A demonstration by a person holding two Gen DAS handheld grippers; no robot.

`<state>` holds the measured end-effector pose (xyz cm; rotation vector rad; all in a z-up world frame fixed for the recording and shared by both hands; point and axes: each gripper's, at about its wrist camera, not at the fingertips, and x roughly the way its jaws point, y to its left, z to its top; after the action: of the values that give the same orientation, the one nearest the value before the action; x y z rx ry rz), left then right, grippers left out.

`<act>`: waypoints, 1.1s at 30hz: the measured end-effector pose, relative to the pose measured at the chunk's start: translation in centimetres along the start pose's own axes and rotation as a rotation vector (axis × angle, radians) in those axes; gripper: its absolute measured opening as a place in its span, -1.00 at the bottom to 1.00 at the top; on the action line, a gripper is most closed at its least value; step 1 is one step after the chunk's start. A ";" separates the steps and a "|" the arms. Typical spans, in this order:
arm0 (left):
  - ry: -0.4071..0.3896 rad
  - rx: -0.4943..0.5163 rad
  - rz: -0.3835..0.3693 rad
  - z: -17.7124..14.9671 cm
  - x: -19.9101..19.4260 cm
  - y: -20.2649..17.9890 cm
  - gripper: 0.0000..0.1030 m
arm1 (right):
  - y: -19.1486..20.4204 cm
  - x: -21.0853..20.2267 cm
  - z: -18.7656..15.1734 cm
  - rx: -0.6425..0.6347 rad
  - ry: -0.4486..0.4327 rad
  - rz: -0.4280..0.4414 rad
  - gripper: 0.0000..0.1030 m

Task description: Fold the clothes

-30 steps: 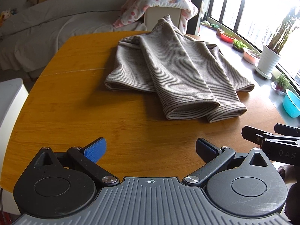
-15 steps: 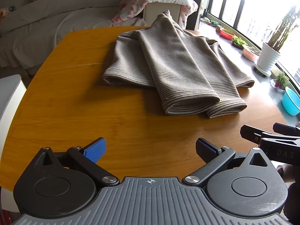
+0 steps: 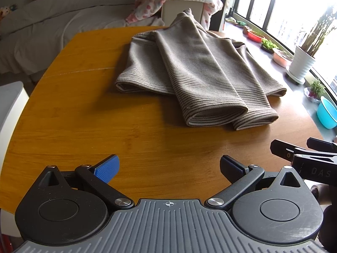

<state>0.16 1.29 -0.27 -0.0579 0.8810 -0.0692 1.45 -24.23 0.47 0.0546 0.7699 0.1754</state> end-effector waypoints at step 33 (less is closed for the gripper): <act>0.029 -0.055 0.036 0.3 1.4 -1.1 1.00 | 0.0 0.2 0.1 -0.007 0.023 0.002 1.00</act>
<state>1.26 0.08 -1.04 -0.0923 0.9125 -0.0127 1.68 -24.15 0.39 0.0473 0.7925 0.1811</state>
